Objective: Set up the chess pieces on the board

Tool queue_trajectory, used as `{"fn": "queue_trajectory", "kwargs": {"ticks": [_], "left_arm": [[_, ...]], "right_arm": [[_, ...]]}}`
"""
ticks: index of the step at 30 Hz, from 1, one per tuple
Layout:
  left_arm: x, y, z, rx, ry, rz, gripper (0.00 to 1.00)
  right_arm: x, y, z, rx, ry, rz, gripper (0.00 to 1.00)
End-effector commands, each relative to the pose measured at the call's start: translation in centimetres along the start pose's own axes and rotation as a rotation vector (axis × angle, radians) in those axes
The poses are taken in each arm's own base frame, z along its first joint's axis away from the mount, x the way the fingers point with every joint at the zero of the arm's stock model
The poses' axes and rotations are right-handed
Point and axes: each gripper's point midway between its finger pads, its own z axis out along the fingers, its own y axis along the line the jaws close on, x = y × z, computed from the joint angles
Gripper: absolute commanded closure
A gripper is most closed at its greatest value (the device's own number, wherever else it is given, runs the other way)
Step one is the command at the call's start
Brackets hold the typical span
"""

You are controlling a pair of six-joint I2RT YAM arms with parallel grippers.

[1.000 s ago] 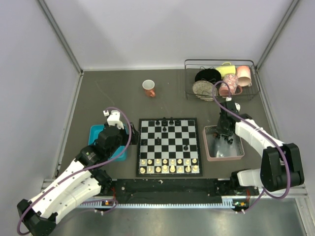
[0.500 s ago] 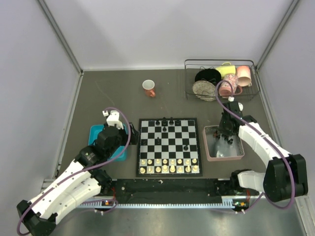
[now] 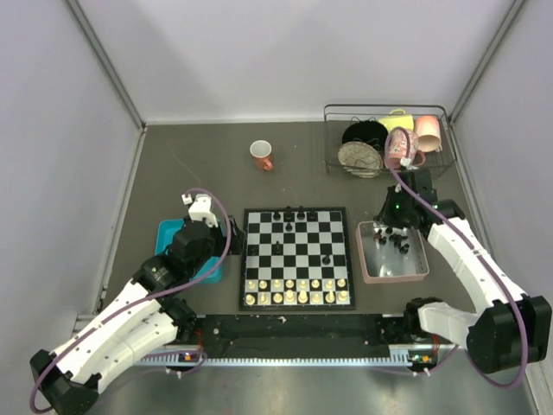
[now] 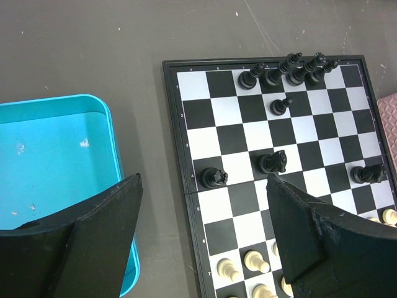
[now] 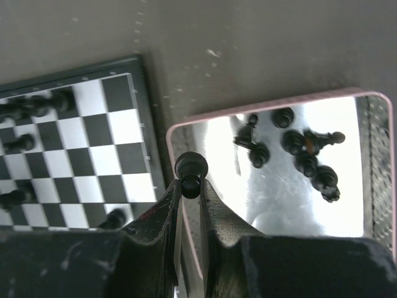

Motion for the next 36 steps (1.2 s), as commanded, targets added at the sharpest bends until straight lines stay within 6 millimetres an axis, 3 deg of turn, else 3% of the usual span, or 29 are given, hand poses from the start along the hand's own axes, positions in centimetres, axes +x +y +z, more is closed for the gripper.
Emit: {"fn": "queue_trajectory", "kwargs": {"ticks": [1,6,13,14,16,21,27,36], "left_arm": [[-1.3,-0.9,-0.1,0.033,-0.039,-0.013,0.15],[-1.1,-0.7,0.0,0.026,-0.038,-0.012,0.14],[-0.8,-0.4,-0.1,0.020,-0.037,-0.016,0.14],[-0.7,-0.3,-0.2,0.018,-0.037,-0.015,0.14],[-0.7,-0.3,-0.2,0.015,-0.038,-0.016,0.15],[-0.5,0.0,-0.2,0.008,-0.035,-0.011,0.15],[-0.3,0.2,-0.2,0.005,-0.035,-0.009,0.14],[-0.3,0.3,-0.3,0.002,-0.037,-0.007,0.14]], "right_arm": [[-2.6,4.5,-2.6,-0.154,-0.055,-0.055,0.99],[-1.4,10.5,-2.5,-0.213,-0.011,-0.191,0.99],[-0.9,17.2,0.2,-0.218,0.031,-0.327,0.99],[-0.2,17.6,1.4,-0.200,0.057,-0.346,0.99],[0.0,18.8,2.0,-0.193,0.053,-0.365,0.99],[2.0,20.2,5.0,-0.166,0.100,-0.373,0.99],[4.2,21.0,7.2,-0.131,0.132,-0.399,0.99],[5.3,21.5,8.2,-0.119,0.146,-0.410,0.98]]}}
